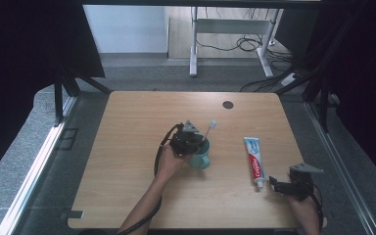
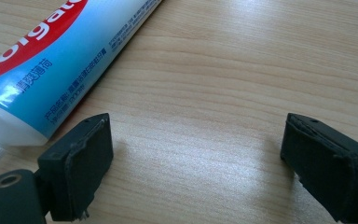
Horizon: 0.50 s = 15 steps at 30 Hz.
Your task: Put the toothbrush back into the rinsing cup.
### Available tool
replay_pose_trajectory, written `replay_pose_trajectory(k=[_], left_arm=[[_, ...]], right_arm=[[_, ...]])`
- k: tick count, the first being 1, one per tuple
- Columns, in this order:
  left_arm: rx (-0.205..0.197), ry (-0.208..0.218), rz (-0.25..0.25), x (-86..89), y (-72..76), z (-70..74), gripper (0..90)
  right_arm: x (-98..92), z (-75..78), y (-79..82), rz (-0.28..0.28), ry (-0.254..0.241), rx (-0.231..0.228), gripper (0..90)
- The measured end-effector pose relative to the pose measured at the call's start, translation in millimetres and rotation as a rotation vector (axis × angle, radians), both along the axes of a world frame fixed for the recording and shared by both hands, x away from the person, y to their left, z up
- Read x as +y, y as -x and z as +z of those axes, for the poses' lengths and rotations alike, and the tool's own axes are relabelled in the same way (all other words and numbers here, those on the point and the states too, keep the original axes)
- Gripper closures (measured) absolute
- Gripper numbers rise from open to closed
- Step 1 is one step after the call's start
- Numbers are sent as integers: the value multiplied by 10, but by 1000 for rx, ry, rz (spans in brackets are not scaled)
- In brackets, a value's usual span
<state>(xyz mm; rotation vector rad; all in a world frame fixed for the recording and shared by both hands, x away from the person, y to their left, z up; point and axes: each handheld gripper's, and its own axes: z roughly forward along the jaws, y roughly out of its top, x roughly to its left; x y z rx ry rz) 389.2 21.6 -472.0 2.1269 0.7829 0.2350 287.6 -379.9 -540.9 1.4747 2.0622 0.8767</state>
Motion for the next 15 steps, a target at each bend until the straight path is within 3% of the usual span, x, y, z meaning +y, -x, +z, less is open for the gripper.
replay_pose_trajectory(k=[9,15], left_arm=[[-6,-8,2,-9,2,-2,763],[-23,-5,5,-13,19,24,675]], right_arm=[[0,0,0,0,0,0,89],[0,0,0,0,0,0,88]])
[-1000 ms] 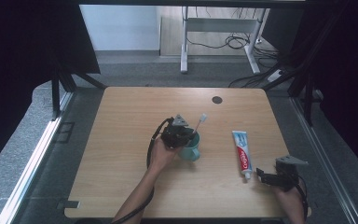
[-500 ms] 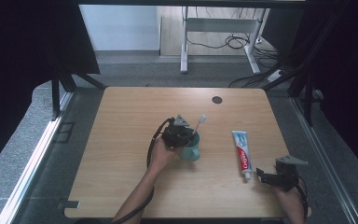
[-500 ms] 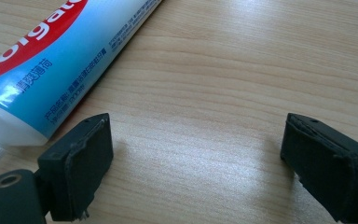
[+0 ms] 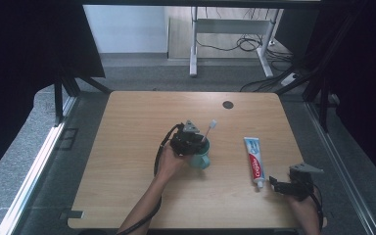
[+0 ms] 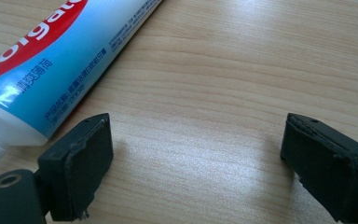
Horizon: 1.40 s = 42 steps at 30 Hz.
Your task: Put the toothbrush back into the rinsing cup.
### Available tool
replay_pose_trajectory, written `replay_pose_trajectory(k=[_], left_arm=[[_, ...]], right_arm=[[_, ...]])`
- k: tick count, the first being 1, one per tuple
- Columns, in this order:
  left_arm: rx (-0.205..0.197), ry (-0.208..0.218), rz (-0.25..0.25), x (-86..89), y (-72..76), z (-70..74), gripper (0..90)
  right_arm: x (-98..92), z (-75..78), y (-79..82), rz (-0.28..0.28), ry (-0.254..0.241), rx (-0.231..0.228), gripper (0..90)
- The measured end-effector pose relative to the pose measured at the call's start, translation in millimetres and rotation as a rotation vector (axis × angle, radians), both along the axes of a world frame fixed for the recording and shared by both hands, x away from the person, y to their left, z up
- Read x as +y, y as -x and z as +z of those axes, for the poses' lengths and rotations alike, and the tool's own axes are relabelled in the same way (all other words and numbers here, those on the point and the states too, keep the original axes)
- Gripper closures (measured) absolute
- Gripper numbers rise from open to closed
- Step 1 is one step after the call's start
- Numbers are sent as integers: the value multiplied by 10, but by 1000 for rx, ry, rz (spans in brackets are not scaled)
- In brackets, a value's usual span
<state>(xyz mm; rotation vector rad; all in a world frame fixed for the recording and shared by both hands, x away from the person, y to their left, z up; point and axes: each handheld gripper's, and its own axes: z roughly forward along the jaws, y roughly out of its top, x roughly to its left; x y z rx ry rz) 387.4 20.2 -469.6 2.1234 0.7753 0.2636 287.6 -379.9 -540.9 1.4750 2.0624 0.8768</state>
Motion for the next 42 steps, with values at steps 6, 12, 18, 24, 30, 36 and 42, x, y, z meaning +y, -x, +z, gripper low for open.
replay_pose_trajectory(k=[6,12,18,24,30,36,42], left_arm=[[-23,-5,1,11,17,57,614],[-32,-5,3,18,39,120,536],[-31,-2,2,23,64,155,398],[-12,-4,-6,59,92,177,234],[0,4,1,170,136,177,145],[1,23,12,274,183,173,113],[-1,41,12,387,236,176,67]], right_arm=[[0,0,0,0,0,0,88],[1,1,0,0,0,1,89],[0,0,0,0,0,1,89],[1,1,0,-1,0,1,89],[1,1,1,-1,0,1,88],[1,1,1,0,0,1,88],[1,0,1,0,0,1,88]])
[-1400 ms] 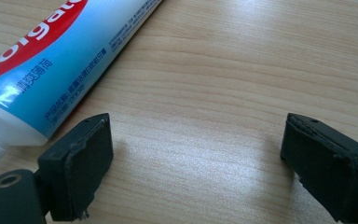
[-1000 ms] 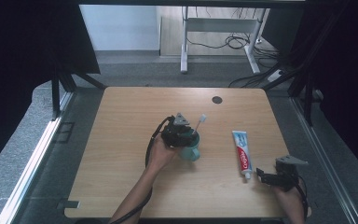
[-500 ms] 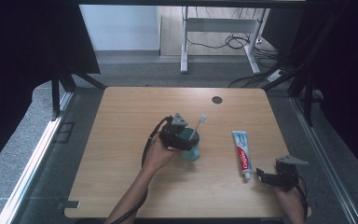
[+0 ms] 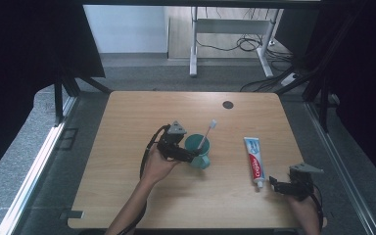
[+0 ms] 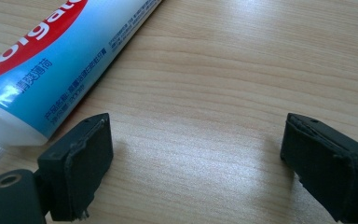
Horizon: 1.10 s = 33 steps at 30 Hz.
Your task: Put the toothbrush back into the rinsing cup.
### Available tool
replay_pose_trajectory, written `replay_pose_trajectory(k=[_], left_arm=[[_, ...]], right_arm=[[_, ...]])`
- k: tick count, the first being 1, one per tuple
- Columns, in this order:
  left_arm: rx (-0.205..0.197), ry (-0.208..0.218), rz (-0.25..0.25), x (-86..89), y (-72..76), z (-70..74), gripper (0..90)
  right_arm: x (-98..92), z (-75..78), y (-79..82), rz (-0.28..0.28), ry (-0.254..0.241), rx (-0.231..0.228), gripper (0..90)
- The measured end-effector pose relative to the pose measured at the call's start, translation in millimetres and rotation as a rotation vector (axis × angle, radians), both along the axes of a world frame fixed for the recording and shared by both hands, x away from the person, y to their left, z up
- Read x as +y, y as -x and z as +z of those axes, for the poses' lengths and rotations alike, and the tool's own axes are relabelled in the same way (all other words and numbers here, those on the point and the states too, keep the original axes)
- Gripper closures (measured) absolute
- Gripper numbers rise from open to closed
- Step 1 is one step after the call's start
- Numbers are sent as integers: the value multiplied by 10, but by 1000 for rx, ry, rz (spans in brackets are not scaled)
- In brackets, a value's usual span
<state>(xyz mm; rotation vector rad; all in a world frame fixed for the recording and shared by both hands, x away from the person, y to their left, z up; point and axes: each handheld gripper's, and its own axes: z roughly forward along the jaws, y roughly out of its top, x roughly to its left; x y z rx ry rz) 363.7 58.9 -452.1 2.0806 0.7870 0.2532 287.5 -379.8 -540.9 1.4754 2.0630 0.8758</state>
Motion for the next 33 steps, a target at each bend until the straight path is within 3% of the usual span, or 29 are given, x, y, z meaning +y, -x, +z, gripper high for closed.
replay_pose_trajectory(k=[5,17,25,33], left_arm=[[-9,0,4,87,59,-21,7],[-55,8,35,318,242,-152,0],[-77,-24,64,461,371,-329,0],[-71,-47,83,556,476,-483,0]], right_arm=[[-1,-1,0,2,3,-1,88],[1,-1,0,1,2,-2,88],[1,-1,0,1,2,-2,88],[0,-1,-1,2,2,-2,88]])
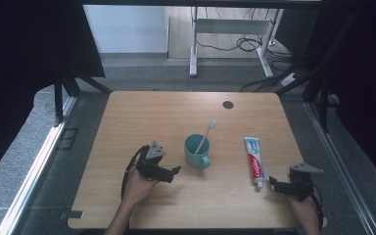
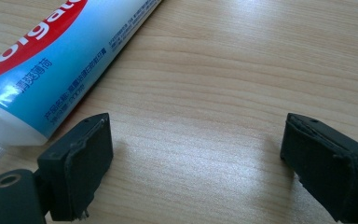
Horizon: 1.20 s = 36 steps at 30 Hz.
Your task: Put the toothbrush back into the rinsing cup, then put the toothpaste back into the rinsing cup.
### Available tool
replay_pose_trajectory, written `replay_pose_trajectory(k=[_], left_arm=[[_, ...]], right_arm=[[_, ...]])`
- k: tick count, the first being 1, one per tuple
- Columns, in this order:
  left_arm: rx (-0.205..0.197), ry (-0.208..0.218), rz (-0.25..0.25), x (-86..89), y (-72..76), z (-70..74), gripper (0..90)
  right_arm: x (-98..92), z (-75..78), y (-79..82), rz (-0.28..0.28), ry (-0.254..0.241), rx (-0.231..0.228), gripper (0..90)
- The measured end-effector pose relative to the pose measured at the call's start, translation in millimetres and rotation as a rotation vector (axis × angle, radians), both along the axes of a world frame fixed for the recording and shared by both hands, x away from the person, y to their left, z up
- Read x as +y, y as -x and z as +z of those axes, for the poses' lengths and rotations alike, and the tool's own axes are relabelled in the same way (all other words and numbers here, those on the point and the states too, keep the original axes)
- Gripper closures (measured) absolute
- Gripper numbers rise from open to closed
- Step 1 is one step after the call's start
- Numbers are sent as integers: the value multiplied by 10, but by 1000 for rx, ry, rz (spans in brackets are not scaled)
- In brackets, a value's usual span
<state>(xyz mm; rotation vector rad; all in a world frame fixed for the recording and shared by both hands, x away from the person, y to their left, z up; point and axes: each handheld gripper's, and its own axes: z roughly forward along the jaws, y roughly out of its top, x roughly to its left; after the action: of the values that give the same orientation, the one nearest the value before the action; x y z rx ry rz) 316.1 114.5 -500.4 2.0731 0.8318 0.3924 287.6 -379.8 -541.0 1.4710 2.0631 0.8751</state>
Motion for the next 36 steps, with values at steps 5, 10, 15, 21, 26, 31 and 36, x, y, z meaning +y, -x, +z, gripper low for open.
replay_pose_trajectory(k=[5,10,15,21,26,31,36], left_arm=[[16,-4,12,55,86,-136,0],[25,-24,15,63,141,-212,0],[59,-41,14,54,204,-312,0],[92,-115,12,10,237,-415,0],[104,-162,15,-20,238,-433,0],[140,-153,25,-5,212,-444,0],[148,-150,34,0,207,-445,0]], right_arm=[[1,0,0,-1,0,0,88],[1,0,0,-1,-1,0,88],[1,0,0,-1,0,1,88],[0,1,1,0,-1,0,90],[-1,2,0,0,-5,1,90],[4,-1,2,11,10,6,13],[4,22,9,21,11,6,0]])
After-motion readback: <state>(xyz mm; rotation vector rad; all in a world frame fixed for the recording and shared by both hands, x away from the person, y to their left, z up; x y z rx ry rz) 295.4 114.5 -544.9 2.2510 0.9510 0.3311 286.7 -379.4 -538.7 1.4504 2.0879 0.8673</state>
